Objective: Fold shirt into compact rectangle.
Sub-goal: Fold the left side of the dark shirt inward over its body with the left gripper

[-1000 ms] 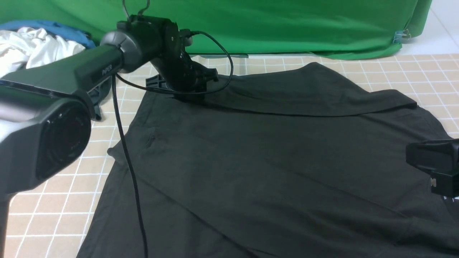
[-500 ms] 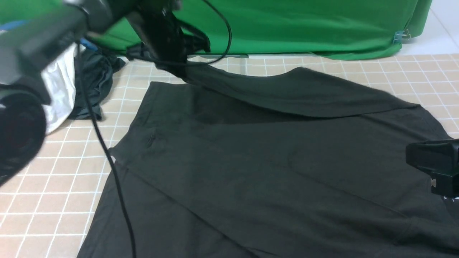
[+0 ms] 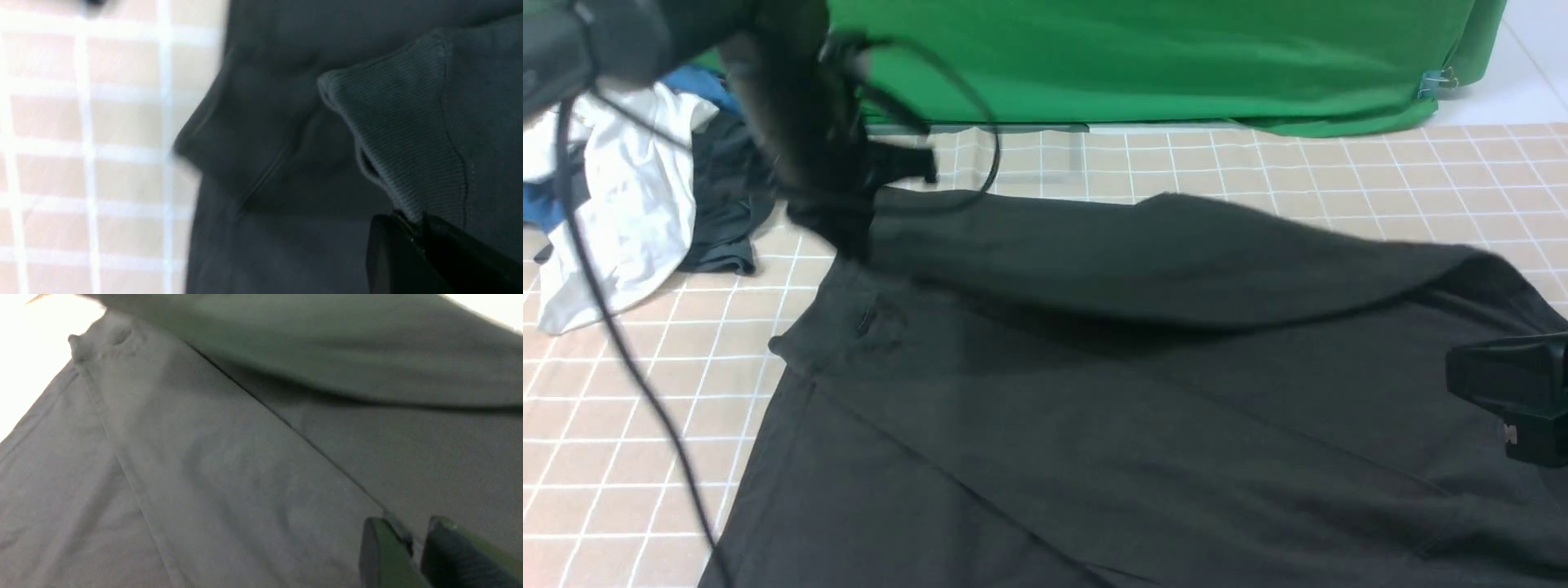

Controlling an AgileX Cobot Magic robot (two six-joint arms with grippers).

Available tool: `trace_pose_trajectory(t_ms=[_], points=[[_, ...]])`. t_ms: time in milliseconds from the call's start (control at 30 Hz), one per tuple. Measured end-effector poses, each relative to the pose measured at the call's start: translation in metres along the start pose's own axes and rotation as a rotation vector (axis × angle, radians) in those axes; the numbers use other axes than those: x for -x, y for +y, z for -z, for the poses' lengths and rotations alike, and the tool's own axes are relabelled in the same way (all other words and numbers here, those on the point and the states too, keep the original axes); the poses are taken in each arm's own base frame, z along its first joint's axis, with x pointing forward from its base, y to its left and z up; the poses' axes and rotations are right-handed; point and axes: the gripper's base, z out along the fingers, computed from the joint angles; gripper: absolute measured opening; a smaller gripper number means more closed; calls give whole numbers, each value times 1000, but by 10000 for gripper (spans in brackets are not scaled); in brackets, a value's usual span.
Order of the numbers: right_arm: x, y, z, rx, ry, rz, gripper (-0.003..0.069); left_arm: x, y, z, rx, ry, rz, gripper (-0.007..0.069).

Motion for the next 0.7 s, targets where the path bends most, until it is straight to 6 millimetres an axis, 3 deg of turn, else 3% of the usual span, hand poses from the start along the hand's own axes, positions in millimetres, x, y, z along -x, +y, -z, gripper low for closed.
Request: trace_pose_trajectory(t_ms=[233,467,533,700], points=[[1,0,0,-1,-6,4,196,-33,10,-14,31,98,53,29],[1,-1,0,-6,-11,10,196,-45,11,-28,40,164,69,38],[1,-1,0,-12,-15,20,196,-46,12,-29,48,169,65,57],[3,-14,-8,-116,9,-6,196,-44,21,-30,137,136,20,221]])
